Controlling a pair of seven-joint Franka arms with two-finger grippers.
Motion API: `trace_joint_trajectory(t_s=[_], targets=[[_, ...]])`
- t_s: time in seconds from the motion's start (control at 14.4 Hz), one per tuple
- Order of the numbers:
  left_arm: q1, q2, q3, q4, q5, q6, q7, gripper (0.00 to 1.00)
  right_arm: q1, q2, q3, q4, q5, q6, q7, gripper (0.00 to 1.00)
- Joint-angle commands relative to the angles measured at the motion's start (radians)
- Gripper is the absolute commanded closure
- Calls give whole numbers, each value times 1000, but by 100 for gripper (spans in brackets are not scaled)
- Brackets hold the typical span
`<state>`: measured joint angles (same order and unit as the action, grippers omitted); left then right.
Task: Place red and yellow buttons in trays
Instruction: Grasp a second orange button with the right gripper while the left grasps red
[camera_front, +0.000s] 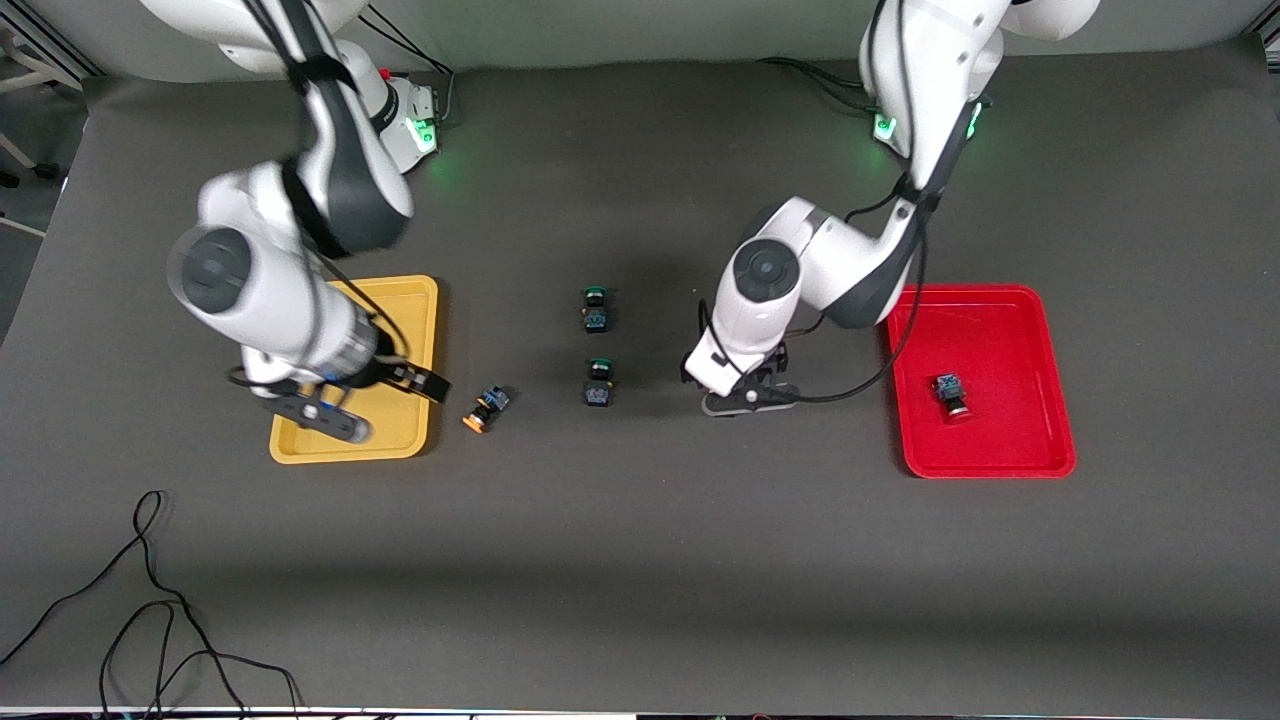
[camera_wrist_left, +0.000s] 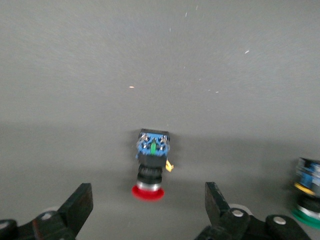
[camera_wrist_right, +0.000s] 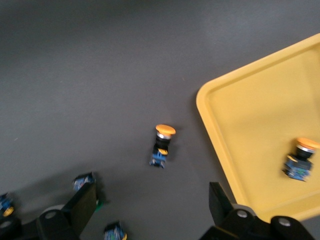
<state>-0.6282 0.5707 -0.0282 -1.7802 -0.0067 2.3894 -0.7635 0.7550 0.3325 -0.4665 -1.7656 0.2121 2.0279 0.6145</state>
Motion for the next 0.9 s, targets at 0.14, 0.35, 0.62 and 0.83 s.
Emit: trace_joint_trajectory(t_s=[0.14,0.35,0.62,0.83], targets=[[-24,83,24,22,44,45,-34,0,0,151,22,-38,111,159,56,0],[-24,100,25,36,43,45,-75,36,1,209,72,-107,136,285,71,0],[-24,109,25,48,48,43,-108,83,33,250,81,-144,139,354,71,1],[-22,103,25,103,45,-1,-117,89,33,269,81,-150,139,359,70,25]])
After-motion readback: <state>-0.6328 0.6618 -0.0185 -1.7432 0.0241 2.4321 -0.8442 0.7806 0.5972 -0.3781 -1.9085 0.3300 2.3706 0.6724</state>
